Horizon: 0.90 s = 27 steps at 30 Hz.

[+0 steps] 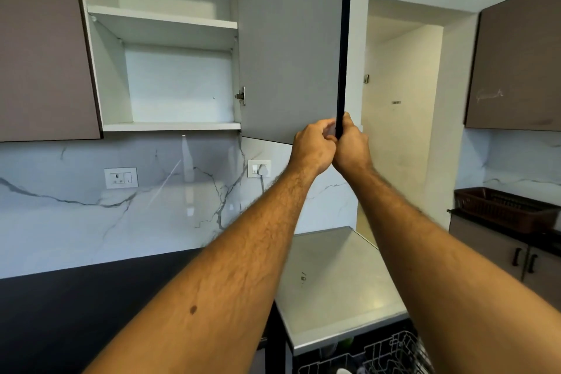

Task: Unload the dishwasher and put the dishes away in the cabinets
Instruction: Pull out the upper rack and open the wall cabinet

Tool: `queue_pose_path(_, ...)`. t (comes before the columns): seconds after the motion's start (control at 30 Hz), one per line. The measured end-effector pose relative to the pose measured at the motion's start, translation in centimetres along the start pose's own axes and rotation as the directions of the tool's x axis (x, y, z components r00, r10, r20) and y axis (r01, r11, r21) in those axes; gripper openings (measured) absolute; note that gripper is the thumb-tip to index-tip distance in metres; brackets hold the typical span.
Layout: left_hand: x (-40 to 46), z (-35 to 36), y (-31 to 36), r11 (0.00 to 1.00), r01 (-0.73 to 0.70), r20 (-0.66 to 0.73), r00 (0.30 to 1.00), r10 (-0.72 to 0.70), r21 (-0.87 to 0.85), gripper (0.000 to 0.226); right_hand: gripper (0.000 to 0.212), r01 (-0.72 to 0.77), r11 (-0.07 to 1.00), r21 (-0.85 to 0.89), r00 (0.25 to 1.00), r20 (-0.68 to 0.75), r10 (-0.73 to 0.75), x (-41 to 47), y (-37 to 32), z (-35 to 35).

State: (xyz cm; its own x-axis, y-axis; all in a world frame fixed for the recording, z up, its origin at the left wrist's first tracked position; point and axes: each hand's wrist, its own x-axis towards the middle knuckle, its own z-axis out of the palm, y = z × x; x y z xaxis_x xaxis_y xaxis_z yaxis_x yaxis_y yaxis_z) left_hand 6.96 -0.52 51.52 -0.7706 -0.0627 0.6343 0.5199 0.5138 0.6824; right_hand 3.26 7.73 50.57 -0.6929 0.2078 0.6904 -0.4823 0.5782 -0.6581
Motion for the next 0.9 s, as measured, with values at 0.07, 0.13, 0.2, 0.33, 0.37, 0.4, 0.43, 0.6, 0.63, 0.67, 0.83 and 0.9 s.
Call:
queue_pose_path(0.07, -0.1, -0.3, -0.3, 1.000, 0.002, -0.009, 1.000, -0.002, 0.017, 0.043, 0.056, 0.017, 0.999, -0.031, 0.999, 0.040, -0.016, -0.6, 0.2, 0.0)
queue_pose_path(0.13, -0.5, -0.4, -0.7, 1.000, 0.007, 0.001, 1.000, -0.007, 0.030, 0.044, 0.047, 0.030, 0.999, -0.045, 0.997, 0.068, -0.027, -1.2, 0.5, 0.2)
queue_pose_path(0.2, -1.3, -0.4, -1.2, 0.999, 0.006, 0.003, 1.000, -0.006, 0.039, 0.044, 0.044, 0.029, 0.999, -0.026, 0.997, 0.068, -0.027, -2.2, 0.6, 0.0)
queue_pose_path(0.33, -4.6, -0.4, -3.0, 0.980, -0.026, -0.120, 0.991, 0.051, 0.198, 0.045, 0.052, 0.031, 0.992, -0.120, 0.998, 0.055, -0.024, -5.2, 2.9, -0.4)
queue_pose_path(0.37, -5.7, -0.3, -3.8, 0.973, -0.040, -0.138, 0.988, 0.074, 0.229, 0.045, 0.050, 0.024, 0.990, -0.141, 0.998, 0.059, -0.016, -6.3, 3.9, -0.5)
queue_pose_path(0.4, -7.1, 0.0, -4.9, 0.965, -0.050, -0.129, 0.988, 0.085, 0.256, 0.043, 0.047, 0.009, 0.986, -0.168, 0.998, 0.068, 0.002, -7.8, 5.1, -0.6)
queue_pose_path(0.43, -8.4, 0.4, -6.1, 0.959, -0.056, -0.103, 0.991, 0.087, 0.279, 0.041, 0.045, -0.007, 0.981, -0.194, 0.997, 0.076, 0.022, -9.3, 6.4, -0.6)
queue_pose_path(0.6, -16.9, 3.5, -13.1, 0.947, -0.043, 0.141, 0.990, -0.003, 0.317, 0.039, 0.042, -0.154, 0.924, -0.351, 0.962, 0.159, 0.221, -18.8, 13.9, -1.1)
queue_pose_path(0.63, -18.7, 4.1, -14.4, 0.948, -0.030, 0.191, 0.981, -0.032, 0.317, 0.038, 0.042, -0.188, 0.908, -0.376, 0.948, 0.173, 0.268, -20.8, 15.3, -1.3)
queue_pose_path(0.67, -20.5, 4.8, -15.6, 0.948, -0.013, 0.240, 0.969, -0.066, 0.317, 0.038, 0.041, -0.221, 0.885, -0.409, 0.929, 0.187, 0.319, -22.9, 16.6, -1.5)
queue_pose_path(0.83, -27.1, 8.3, -20.4, 0.953, 0.022, 0.473, 0.865, -0.169, 0.301, 0.039, 0.042, -0.330, 0.758, -0.562, 0.828, 0.213, 0.518, -31.4, 22.5, -2.7)
queue_pose_path(0.9, -28.8, 9.8, -21.2, 0.956, 0.059, 0.514, 0.832, -0.207, 0.289, 0.041, 0.044, -0.370, 0.714, -0.594, 0.774, 0.227, 0.590, -33.8, 24.3, -3.4)
